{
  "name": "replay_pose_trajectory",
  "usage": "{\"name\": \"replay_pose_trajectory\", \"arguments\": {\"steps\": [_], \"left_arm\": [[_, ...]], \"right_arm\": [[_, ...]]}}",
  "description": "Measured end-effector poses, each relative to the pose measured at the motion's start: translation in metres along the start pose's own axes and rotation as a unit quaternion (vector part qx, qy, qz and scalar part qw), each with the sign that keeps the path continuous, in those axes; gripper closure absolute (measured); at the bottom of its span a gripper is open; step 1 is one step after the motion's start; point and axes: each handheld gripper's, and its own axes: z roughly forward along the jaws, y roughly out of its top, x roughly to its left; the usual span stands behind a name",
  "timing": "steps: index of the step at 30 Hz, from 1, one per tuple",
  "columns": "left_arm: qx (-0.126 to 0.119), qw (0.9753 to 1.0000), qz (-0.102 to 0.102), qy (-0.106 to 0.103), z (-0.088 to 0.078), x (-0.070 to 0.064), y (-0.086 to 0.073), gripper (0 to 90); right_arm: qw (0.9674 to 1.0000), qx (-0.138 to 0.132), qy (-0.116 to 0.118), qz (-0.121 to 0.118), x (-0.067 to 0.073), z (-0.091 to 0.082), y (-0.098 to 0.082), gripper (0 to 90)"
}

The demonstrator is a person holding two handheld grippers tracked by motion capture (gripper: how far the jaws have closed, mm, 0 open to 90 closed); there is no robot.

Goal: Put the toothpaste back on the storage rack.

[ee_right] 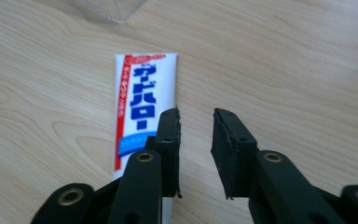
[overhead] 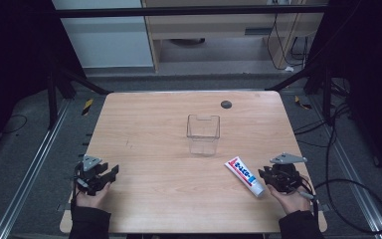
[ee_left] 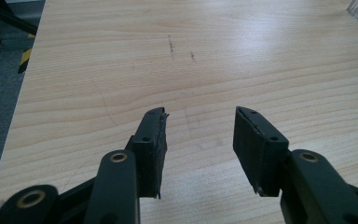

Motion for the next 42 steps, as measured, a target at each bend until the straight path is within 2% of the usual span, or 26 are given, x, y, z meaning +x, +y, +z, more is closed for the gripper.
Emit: {"name": "replay_pose_trajectory", "arguments": {"steps": [8,13,22,23,31,37,42], "left_arm": [[0.006,1.0,0.005,-0.001,0.003,-0.002,0.0,52.9],[0.009,0.9999,0.005,-0.002,0.005,-0.001,0.0,52.7],[0.01,0.9999,0.009,-0.003,0.005,-0.002,0.0,52.4],[0.009,0.9999,0.01,-0.003,0.004,-0.002,0.0,52.3],[0.012,0.9999,0.012,-0.004,0.006,-0.003,0.0,52.1],[0.013,0.9998,0.012,-0.005,0.006,-0.002,0.0,51.9],[0.014,0.9998,0.012,-0.005,0.006,-0.002,0.0,51.8]], "right_arm": [[0.9998,0.013,0.012,-0.011,0.008,-0.002,0.019,57.7],[0.9994,0.021,0.017,-0.024,0.012,0.003,0.025,55.1],[0.9977,0.053,0.019,-0.037,0.02,0.015,0.038,46.1],[0.997,0.063,0.019,-0.042,0.022,0.018,0.043,44.3],[0.9946,0.087,0.025,-0.051,0.028,0.024,0.055,41.0],[0.9912,0.118,0.028,-0.053,0.031,0.038,0.06,39.3],[0.9905,0.123,0.025,-0.057,0.032,0.047,0.06,38.4]]}}
